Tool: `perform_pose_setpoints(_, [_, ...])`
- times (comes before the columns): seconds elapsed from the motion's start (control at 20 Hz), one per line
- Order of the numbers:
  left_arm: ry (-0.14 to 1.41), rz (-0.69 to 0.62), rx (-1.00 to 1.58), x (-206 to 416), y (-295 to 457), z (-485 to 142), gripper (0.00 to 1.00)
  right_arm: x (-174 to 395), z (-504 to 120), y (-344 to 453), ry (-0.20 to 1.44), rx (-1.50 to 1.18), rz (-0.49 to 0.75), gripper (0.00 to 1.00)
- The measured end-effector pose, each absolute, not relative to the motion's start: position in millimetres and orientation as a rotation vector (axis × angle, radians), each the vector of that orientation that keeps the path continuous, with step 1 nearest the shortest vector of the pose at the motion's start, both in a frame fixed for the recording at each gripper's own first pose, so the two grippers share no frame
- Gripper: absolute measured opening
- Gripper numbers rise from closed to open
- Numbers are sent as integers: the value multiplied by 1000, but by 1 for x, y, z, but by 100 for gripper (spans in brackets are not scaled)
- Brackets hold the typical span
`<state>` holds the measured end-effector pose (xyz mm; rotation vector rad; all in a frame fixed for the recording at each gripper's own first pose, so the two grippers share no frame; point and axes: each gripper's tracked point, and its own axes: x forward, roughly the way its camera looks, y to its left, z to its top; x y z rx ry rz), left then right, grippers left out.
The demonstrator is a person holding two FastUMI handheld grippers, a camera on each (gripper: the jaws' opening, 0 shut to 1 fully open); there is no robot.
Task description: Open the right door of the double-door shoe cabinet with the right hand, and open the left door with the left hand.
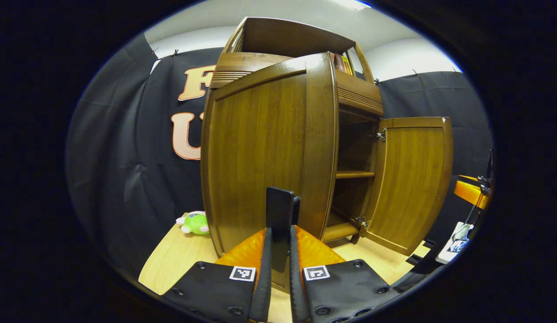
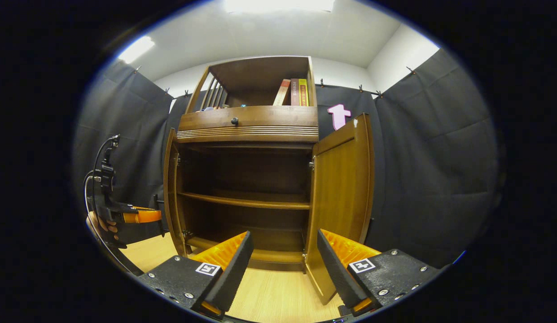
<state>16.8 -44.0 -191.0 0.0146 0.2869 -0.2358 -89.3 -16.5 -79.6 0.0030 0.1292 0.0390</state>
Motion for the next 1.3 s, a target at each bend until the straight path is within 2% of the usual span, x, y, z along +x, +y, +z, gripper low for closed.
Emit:
perform_pose_setpoints(0.05, [284, -225, 19, 13, -37, -189, 24, -89, -80, -12, 129, 2, 46, 88])
perform_pose_setpoints(0.2, [272, -194, 30, 6, -19, -186, 22, -91, -78, -2, 126, 2, 65, 99])
perform_pose_setpoints(0.25, [267, -183, 34, 1, -11, -183, 20, -90, -77, 1, 125, 3, 72, 94])
perform_pose_setpoints(0.4, [257, -140, 34, -4, 9, -179, 24, -90, -77, 10, 127, 3, 91, 78])
perform_pose_setpoints(0.5, [235, -76, 64, -3, 34, -175, 21, -91, -80, 17, 130, 5, 104, 78])
perform_pose_setpoints(0.6, [230, -1, 81, 2, 63, -175, 20, -91, -79, 23, 128, 10, 117, 99])
perform_pose_setpoints(0.65, [227, 22, 72, 4, 73, -174, 18, -89, -79, 23, 127, 11, 119, 89])
perform_pose_setpoints(0.7, [228, 39, 50, 4, 83, -172, 22, -88, -79, 24, 126, 12, 120, 89])
perform_pose_setpoints(0.75, [226, 34, 19, 2, 88, -170, 7, -86, -79, 25, 127, 12, 122, 94])
perform_pose_setpoints(0.8, [229, 28, -3, -1, 89, -167, 7, -85, -80, 27, 127, 14, 124, 89])
perform_pose_setpoints(0.85, [225, 27, -8, -1, 94, -166, 7, -83, -81, 29, 127, 17, 127, 89])
perform_pose_setpoints(0.9, [220, 30, 7, -3, 99, -163, 14, -82, -81, 33, 127, 21, 133, 89])
perform_pose_setpoints(0.95, [212, 34, 22, -5, 105, -160, 14, -81, -82, 37, 129, 24, 141, 89])
perform_pose_setpoints(1.0, [204, 34, 32, -6, 109, -156, 22, -79, -84, 42, 133, 26, 151, 89])
perform_pose_setpoints(1.05, [200, 31, 38, -6, 106, -156, 22, -79, -85, 46, 138, 27, 158, 89])
perform_pose_setpoints(1.1, [195, 30, 41, -6, 106, -155, 14, -78, -87, 51, 143, 26, 167, 89])
perform_pose_setpoints(1.3, [195, 54, 50, -10, 111, -156, 14, -74, -91, 69, 165, 34, 203, 89])
